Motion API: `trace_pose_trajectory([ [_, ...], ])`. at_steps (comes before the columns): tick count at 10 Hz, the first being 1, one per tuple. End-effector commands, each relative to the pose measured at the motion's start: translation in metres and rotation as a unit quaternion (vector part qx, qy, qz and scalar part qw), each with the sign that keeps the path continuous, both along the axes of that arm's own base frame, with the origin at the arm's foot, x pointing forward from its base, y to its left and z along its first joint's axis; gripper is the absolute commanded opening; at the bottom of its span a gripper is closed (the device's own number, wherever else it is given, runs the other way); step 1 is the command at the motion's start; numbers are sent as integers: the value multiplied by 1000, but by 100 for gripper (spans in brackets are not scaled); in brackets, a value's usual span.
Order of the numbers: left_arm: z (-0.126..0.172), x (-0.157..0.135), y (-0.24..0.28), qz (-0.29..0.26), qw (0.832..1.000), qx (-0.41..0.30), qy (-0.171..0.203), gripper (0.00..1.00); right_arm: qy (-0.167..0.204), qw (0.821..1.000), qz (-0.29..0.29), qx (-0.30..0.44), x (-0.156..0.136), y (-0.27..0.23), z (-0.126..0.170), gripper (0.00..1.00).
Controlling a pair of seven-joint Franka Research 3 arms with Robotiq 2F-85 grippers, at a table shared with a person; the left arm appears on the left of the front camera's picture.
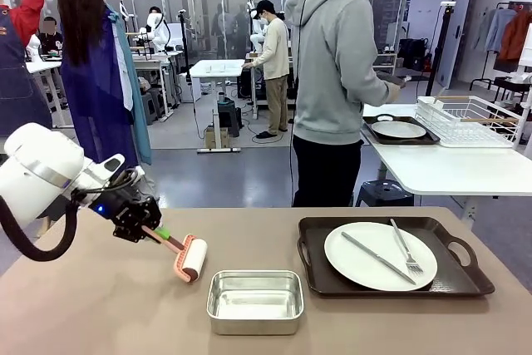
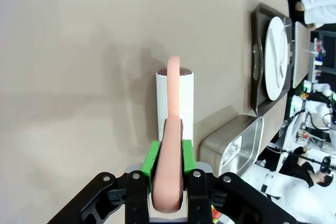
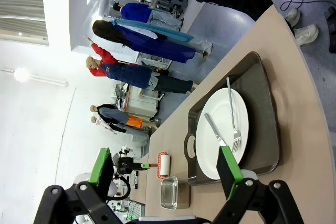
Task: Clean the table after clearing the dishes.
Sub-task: When the left (or right) Handle tray is removed, use the left hand (or right hand) to clean the left (or right) side of the table with the Lint Roller.
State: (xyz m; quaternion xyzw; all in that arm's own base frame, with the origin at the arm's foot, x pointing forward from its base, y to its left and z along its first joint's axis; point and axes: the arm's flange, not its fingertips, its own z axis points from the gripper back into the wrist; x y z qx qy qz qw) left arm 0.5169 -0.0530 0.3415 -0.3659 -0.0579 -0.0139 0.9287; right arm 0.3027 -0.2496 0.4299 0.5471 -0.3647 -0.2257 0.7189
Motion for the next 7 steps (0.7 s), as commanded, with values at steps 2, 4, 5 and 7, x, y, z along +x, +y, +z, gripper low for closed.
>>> trace_pose_trajectory([
  [2, -37, -9, 27, 31, 999, -17, 13, 22, -3, 1000, 3, -2, -1, 2, 3, 100],
  [4, -55, -9, 61, 20, 999, -37, 32, 22, -3, 1000, 3, -2, -1, 2, 3, 100],
  [5, -59, -9, 80, 14, 999, -47, 24, 22, -3, 1000, 3, -2, -1, 2, 3, 100],
  [7, -65, -14, 137, 18, 998, -52, 23, 22, -3, 1000, 3, -2, -1, 2, 3, 100],
])
